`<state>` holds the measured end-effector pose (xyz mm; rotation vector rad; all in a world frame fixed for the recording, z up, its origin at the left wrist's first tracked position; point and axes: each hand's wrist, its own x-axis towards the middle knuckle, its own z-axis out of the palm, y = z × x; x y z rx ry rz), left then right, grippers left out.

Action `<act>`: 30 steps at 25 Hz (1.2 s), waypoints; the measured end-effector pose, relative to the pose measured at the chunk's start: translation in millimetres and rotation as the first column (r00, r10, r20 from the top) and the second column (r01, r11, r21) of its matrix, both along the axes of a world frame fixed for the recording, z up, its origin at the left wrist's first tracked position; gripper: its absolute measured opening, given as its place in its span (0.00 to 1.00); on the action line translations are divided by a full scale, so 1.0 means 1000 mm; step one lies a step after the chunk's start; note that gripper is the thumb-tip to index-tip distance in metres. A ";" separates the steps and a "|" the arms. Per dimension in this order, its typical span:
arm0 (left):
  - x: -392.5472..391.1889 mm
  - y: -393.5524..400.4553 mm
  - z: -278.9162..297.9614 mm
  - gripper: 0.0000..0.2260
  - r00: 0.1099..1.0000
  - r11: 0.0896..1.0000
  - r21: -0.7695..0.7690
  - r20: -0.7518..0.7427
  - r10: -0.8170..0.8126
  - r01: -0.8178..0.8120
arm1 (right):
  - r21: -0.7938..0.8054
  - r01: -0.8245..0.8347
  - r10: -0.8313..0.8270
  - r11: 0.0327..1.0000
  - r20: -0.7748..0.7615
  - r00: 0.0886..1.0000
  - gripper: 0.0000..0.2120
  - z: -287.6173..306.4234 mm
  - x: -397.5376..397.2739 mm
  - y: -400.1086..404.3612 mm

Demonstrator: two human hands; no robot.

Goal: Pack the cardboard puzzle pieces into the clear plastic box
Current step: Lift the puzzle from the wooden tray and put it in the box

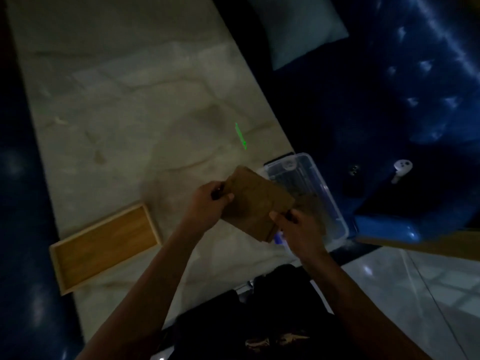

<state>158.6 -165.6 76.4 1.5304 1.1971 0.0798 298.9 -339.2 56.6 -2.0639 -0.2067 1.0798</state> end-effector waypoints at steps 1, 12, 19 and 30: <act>0.019 -0.002 0.002 0.12 0.999 0.998 0.042 -0.013 -0.040 0.041 | 0.002 0.036 -0.036 0.999 -0.014 0.999 0.11 0.001 0.008 -0.006; 0.146 -0.041 -0.035 0.18 0.922 0.912 0.144 -0.090 -0.376 0.385 | -0.204 0.465 -0.508 0.861 -0.324 0.798 0.12 -0.018 0.057 -0.043; 0.155 -0.048 -0.064 0.20 0.872 0.873 0.096 -0.170 -0.458 0.477 | -0.306 0.612 -0.651 0.729 -0.586 0.483 0.25 -0.018 0.059 -0.041; 0.168 -0.074 -0.092 0.12 0.756 0.753 0.152 -0.299 -0.582 0.640 | -0.238 0.727 -0.645 0.645 -0.679 0.350 0.10 -0.009 0.074 -0.045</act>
